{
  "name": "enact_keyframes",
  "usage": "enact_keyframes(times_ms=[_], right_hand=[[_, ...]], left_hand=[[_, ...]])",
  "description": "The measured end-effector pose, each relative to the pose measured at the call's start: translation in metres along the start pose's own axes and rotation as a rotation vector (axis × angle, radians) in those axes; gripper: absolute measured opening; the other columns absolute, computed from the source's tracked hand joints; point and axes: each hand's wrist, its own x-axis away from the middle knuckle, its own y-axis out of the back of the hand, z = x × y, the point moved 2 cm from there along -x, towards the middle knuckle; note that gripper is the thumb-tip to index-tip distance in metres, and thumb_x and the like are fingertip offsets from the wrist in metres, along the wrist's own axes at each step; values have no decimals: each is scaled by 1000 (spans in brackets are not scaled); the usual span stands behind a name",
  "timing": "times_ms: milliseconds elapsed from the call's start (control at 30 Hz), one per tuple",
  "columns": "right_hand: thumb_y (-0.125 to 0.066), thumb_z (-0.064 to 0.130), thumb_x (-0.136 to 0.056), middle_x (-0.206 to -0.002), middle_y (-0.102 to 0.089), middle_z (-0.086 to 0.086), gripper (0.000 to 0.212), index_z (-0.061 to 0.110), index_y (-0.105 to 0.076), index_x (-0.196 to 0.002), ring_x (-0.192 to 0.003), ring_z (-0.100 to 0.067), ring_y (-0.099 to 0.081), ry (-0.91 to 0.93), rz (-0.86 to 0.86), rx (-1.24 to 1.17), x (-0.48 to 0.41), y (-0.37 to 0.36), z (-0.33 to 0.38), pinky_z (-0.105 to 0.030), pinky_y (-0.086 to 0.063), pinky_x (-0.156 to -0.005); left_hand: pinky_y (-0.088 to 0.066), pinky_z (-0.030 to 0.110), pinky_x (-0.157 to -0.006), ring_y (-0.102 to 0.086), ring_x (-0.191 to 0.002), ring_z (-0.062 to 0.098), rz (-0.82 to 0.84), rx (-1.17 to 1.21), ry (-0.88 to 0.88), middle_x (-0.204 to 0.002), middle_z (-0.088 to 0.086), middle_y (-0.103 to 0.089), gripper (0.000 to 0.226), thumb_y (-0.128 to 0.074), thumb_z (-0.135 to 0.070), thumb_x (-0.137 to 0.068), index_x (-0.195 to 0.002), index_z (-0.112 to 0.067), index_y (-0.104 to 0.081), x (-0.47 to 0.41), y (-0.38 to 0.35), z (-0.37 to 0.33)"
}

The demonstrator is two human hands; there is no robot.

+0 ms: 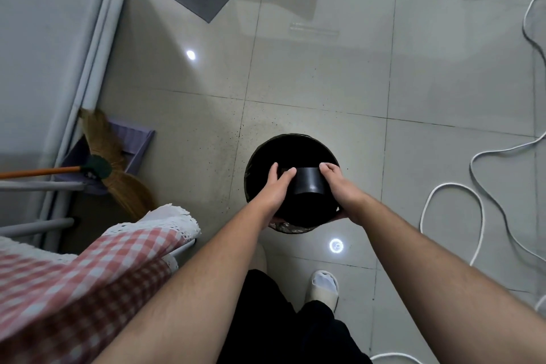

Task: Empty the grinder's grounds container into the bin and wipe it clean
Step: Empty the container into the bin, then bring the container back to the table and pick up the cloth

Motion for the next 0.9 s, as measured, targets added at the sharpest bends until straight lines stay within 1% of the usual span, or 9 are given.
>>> enact_keyframes(times_ms=[67,167,233,333,433,533,600,733,900], right_hand=[[-43,59,-88,-148,-30,4,62,44,-18,-142,-125,-27,-44,61,47,-19,12,1,5,-55,-52,-87],[-58,49,-84,-147,-29,9,80,47,-5,-144,-127,-21,-43,128,136,-92,37,4,13,-49,-48,-95],[-67,39,-80,-143,-35,10,93,44,0,-145,-121,-16,-48,164,203,-125,55,7,20,-40,-51,-91],[-69,17,-82,-137,-46,3,91,38,-8,-145,-107,-8,-57,263,288,-86,95,11,39,-22,-55,-72],[-71,3,-77,-136,-46,-7,92,35,-16,-144,-109,-14,-57,384,332,34,140,12,71,-29,-53,-84],[-76,-2,-71,-138,-40,-6,101,38,-17,-144,-121,-23,-49,509,341,179,192,9,103,-43,-45,-100],[-78,-4,-67,-142,-37,-8,107,35,-15,-145,-129,-25,-42,619,341,275,230,1,120,-44,-39,-106],[-79,-11,-62,-143,-37,-9,112,28,-16,-145,-128,-26,-44,807,371,420,294,-29,148,-43,-40,-106],[-78,-17,-57,-139,-42,-7,109,21,-21,-142,-123,-18,-46,1024,505,567,360,-97,162,-22,-48,-89]], left_hand=[[-55,50,-86,-52,-122,26,25,29,-27,-151,-2,-35,85,-53,-58,-91,-152,-48,5,13,10,0],[-48,56,-96,-50,-129,28,66,95,-102,-151,1,-40,89,-65,-43,-89,-154,-41,-4,38,25,-7],[-51,49,-93,-53,-125,26,98,100,-163,-144,5,-48,81,-68,-26,-89,-152,-33,-17,60,32,-17],[-55,29,-71,-58,-109,12,141,58,-275,-129,-1,-55,68,-69,-6,-87,-140,-32,-33,107,39,-36],[-55,24,-73,-59,-107,13,129,20,-391,-129,-1,-54,78,-68,4,-85,-143,-30,-30,159,43,-53],[-54,27,-87,-57,-118,22,58,13,-538,-140,8,-48,88,-69,8,-82,-151,-24,-24,218,43,-68],[-48,34,-100,-52,-126,25,-19,12,-628,-143,11,-44,97,-74,8,-78,-153,-23,-21,258,46,-73],[-41,45,-108,-48,-132,27,-172,42,-764,-144,13,-45,115,-86,-4,-56,-152,-21,-25,331,63,-68],[-38,45,-111,-48,-132,26,-484,33,-911,-141,12,-49,112,-88,-14,-47,-144,-24,-33,417,102,-37]])
